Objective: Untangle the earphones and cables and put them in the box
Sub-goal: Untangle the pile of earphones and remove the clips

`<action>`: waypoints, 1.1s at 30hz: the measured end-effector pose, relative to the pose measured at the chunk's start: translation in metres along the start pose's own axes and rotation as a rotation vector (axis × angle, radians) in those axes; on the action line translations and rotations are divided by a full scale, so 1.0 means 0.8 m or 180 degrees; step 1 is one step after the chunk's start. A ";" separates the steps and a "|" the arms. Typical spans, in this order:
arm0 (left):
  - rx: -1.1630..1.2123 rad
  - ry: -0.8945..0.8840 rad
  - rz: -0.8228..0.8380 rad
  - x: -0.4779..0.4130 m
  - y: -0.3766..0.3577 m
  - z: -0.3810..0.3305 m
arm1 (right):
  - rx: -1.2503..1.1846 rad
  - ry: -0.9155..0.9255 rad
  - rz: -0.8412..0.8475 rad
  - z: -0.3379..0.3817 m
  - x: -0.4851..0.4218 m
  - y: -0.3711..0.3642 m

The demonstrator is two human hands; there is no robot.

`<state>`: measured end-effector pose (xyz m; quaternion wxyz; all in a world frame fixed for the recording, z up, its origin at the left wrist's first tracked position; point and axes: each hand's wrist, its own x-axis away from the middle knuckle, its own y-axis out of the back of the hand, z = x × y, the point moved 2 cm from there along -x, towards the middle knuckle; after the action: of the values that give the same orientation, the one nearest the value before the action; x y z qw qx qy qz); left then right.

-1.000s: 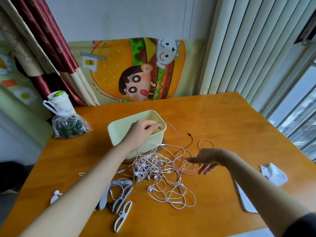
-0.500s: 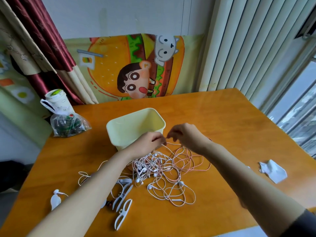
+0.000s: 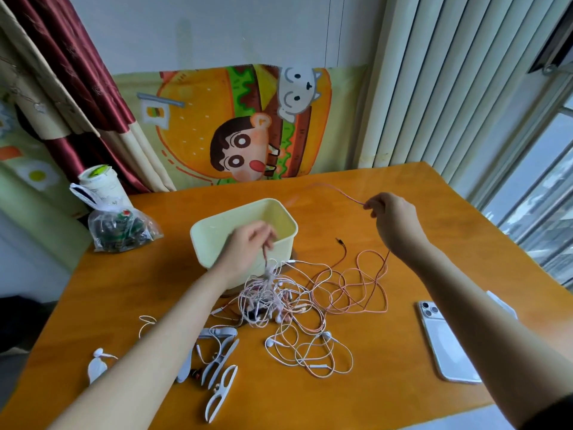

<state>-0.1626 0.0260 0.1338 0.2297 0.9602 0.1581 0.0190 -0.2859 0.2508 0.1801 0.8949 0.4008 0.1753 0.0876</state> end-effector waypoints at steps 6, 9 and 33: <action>0.0061 -0.0680 -0.0382 0.003 0.011 -0.082 | 0.0192 0.0116 0.0257 0.009 0.004 -0.014; 0.0263 -0.0659 -0.0789 0.008 0.017 -0.070 | 0.0162 0.0090 0.0231 0.010 0.004 -0.012; -0.0292 0.0191 0.1186 0.041 -0.037 0.026 | -0.0742 0.0771 0.1041 0.113 0.032 -0.034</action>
<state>-0.1383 0.0522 0.1010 0.2610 0.9603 -0.0167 0.0970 -0.2271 0.1782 0.2092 0.8815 0.3044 0.2028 0.2986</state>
